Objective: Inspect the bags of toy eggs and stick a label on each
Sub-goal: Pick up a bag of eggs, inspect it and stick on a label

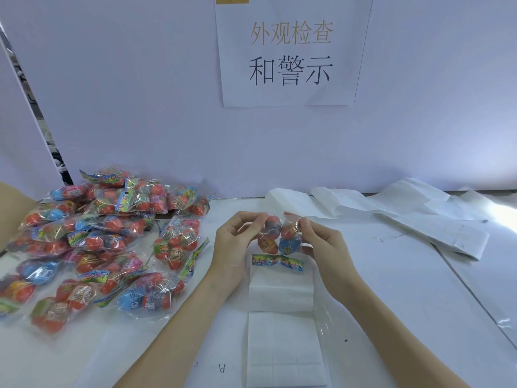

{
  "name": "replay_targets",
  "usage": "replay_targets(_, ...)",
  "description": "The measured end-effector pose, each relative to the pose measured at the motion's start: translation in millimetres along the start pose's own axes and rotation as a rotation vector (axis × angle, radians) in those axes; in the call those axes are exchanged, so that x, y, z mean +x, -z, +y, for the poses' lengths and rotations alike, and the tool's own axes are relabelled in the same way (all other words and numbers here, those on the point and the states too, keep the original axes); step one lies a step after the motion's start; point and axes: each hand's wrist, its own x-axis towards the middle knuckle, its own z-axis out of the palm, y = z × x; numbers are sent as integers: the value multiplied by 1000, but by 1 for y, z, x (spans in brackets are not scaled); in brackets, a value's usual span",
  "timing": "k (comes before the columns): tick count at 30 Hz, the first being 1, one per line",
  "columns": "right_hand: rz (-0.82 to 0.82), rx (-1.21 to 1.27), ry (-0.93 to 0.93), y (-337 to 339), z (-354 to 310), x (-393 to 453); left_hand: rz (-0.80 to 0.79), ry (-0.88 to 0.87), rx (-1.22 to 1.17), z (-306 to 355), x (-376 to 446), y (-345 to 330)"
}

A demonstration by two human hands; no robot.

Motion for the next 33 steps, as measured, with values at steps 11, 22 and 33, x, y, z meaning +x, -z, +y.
replay_targets(11, -2, 33, -27, 6, -5, 1, 109, -53, 134, -17, 3, 0)
replay_targets(22, 15, -109, -33, 7, -4, -1, 94, -91, 232, -11, -4, -8)
replay_targets(33, 40, -351, -3, -2, -2, -4, -49, 26, 97, -8, -1, -3)
